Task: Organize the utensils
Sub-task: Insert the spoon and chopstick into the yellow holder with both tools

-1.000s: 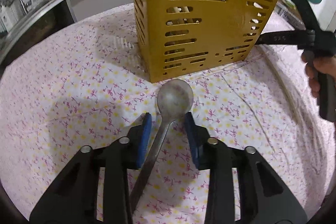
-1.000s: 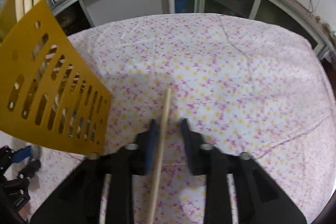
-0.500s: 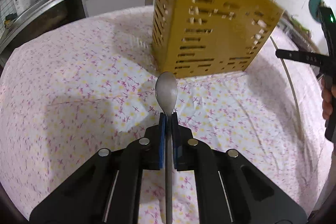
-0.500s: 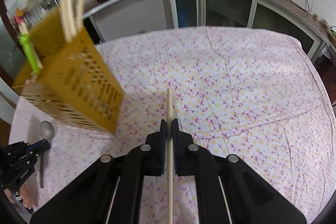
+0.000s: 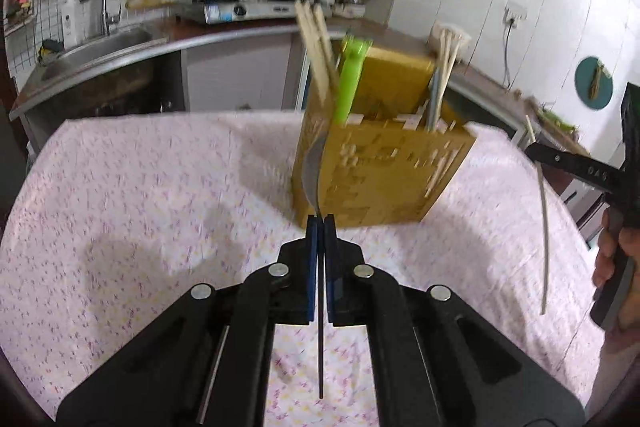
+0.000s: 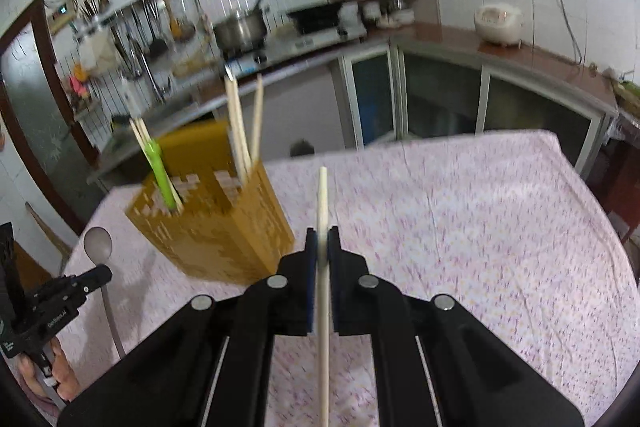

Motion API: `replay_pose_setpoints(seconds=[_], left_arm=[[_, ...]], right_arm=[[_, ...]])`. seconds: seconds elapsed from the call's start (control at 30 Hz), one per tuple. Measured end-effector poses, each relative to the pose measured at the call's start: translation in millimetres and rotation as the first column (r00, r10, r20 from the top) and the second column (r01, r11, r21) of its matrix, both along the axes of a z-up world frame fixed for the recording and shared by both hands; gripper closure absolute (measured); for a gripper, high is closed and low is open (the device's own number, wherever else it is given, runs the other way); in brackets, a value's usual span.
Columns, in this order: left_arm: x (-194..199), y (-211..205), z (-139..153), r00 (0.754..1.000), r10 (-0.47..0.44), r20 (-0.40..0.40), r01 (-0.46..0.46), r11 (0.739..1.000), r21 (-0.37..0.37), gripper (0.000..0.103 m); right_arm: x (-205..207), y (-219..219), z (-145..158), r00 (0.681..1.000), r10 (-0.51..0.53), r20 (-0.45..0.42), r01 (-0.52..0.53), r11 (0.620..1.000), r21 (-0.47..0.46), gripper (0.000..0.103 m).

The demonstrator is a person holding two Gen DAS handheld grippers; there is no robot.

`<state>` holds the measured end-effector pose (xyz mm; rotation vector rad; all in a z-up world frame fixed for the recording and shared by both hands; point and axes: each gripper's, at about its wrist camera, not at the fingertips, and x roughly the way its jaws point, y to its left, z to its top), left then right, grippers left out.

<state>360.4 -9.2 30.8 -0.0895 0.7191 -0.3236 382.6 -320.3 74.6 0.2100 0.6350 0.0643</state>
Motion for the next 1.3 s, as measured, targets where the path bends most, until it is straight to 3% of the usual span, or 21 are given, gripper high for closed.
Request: replay_pose_setpoints(seconds=[0.3,0.67,0.87,1.0,1.1,1.3], left_arm=[[20.3,-18.6,67.2,0.989,-0.002,0.147,0.006,1.0,-0.03,0.101],[57.6,-36.7,113.3,0.952,0.033,0.305,-0.017,0.998,-0.056,0.101],[87.8,-38.0,111.5,0.944,0.038,0.328,-0.023,0.999,-0.049,0.101],[100.5,-40.2,107.6,0.937,0.038,0.346,-0.016,0.998,-0.066,0.101],[104.0,-37.0,92.3,0.927,0.058,0.37,-0.029,0.996,-0.083,0.101],[107.2,-33.7,57.2,0.937,0.051,0.346,-0.014,0.994,-0.11,0.101]], right_arm=[[5.7,13.2,55.3,0.982,-0.01,0.186,0.005,0.999,0.032,0.097],[39.7,33.2,100.3,0.913,-0.034,0.406,0.03,0.999,0.017,0.097],[61.6,36.9,105.8,0.887,-0.054,0.458,0.023,0.997,0.073,0.097],[67.8,43.6,108.2,0.852,-0.062,0.52,0.013,0.995,0.098,0.097],[68.0,47.8,99.7,0.832,-0.066,0.55,0.01,0.995,0.103,0.097],[77.8,49.0,71.1,0.826,-0.047,0.562,-0.032,0.991,0.131,0.097]])
